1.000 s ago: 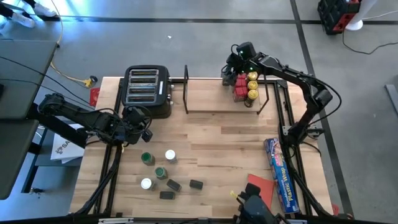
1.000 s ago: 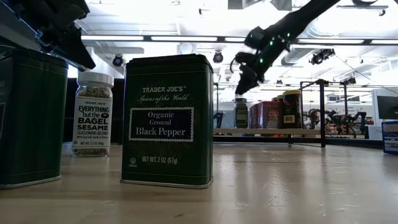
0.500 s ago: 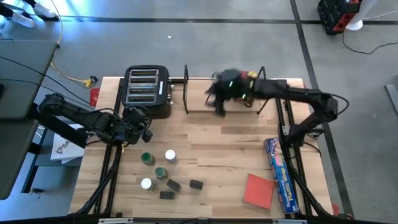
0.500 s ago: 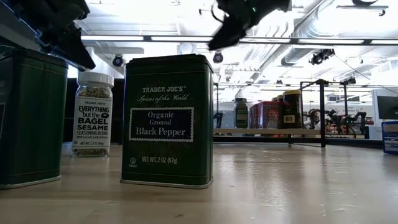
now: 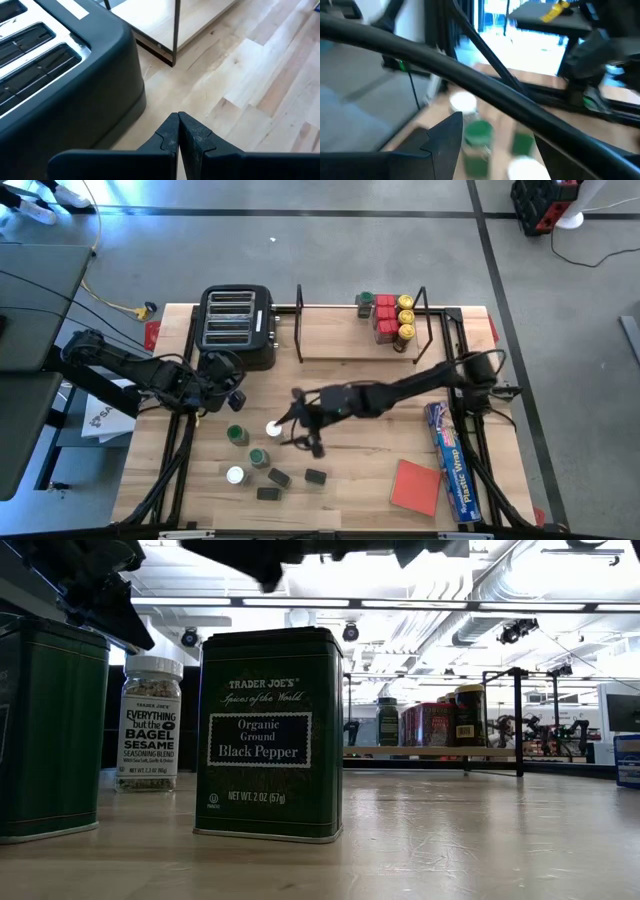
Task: Shelf spices
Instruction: Put the bottom green seasoning bottle on the shelf aligned with the other green seasoning bottle
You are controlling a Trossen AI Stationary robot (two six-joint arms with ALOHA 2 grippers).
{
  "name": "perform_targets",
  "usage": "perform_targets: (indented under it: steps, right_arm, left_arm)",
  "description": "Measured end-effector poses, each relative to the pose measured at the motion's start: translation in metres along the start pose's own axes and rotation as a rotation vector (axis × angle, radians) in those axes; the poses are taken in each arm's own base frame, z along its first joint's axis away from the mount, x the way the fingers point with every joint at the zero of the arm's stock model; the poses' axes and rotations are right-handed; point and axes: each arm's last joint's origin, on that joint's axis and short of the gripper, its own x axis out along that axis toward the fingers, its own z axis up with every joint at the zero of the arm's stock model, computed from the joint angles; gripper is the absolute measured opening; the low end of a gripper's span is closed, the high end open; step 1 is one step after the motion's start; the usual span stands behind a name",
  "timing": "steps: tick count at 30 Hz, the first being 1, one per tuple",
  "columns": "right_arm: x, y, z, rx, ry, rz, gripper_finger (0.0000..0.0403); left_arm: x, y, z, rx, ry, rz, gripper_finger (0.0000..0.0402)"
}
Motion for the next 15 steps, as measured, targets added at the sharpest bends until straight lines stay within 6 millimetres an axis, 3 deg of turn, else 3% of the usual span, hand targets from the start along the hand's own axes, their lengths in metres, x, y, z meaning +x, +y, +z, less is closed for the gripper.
perform_targets:
  steps: [4, 11, 15]
  right_arm:
    - [0.03, 0.01, -0.016, 0.091, 0.005, 0.046, 0.0233]
    - [0.085, 0.007, -0.007, 0.111, 0.179, 0.091, 0.0233]
    - [0.104, 0.004, -0.01, 0.066, 0.294, 0.101, 0.0233]
  left_arm:
    - [-0.001, -0.001, -0.001, 0.004, -0.001, -0.015, 0.0002]
    - [-0.003, -0.003, -0.002, 0.003, -0.001, -0.029, 0.0002]
    - [-0.003, -0.003, -0.002, 0.01, 0.0, -0.035, 0.0002]
